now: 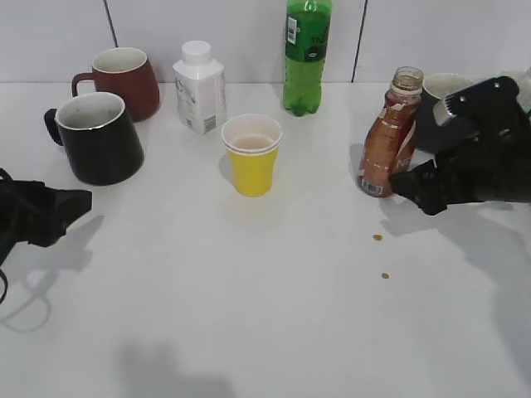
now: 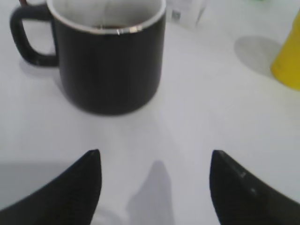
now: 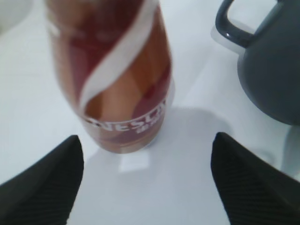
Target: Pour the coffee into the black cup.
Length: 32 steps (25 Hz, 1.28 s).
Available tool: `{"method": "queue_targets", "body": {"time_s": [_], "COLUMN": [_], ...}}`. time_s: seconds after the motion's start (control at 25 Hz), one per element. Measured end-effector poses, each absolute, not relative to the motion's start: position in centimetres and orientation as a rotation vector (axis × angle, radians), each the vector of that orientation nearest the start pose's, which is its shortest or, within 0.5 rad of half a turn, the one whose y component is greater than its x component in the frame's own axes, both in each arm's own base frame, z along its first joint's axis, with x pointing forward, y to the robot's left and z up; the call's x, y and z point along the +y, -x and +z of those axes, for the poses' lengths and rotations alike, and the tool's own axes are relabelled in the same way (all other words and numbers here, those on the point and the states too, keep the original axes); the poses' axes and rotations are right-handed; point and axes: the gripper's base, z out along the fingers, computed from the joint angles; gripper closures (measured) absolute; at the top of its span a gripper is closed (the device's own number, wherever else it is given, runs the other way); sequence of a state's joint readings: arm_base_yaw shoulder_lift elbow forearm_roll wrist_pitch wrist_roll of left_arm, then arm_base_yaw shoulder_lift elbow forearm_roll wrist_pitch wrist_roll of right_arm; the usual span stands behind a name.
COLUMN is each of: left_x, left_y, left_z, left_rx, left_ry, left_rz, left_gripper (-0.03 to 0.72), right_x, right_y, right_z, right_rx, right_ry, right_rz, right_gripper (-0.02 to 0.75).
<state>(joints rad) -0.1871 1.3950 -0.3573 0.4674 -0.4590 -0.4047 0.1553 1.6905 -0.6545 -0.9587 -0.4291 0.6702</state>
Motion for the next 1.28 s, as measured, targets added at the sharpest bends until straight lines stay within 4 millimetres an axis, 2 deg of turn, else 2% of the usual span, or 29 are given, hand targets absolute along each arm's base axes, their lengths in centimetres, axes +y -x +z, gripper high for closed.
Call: {"method": "queue_targets", "body": {"time_s": [0.2, 0.52, 0.92, 1.28], "left_x": [-6.4, -6.7, -6.5, -5.5], "left_y": [-21.1, -19.2, -17.8, -16.6], "left_z": [17.4, 19.1, 21.0, 20.9], "left_rx": [2.160, 2.202, 2.164, 2.271], "left_ry": [-0.316, -0.278, -0.235, -0.134], "left_rz": [-0.302, -0.282, -0.285, -0.242], "left_gripper": [0.142, 0.142, 0.142, 0.142], "right_x": [7.7, 7.5, 10.4, 9.1], "right_y": [-28.6, -27.5, -25.3, -24.9], "right_z": [16.8, 18.5, 20.3, 23.2], "right_rx": [2.162, 2.188, 2.091, 2.005], "right_ry": [0.633, 0.647, 0.953, 0.888], "right_rz": [0.354, 0.344, 0.257, 0.068], "right_gripper": [0.087, 0.122, 0.146, 0.149]}}
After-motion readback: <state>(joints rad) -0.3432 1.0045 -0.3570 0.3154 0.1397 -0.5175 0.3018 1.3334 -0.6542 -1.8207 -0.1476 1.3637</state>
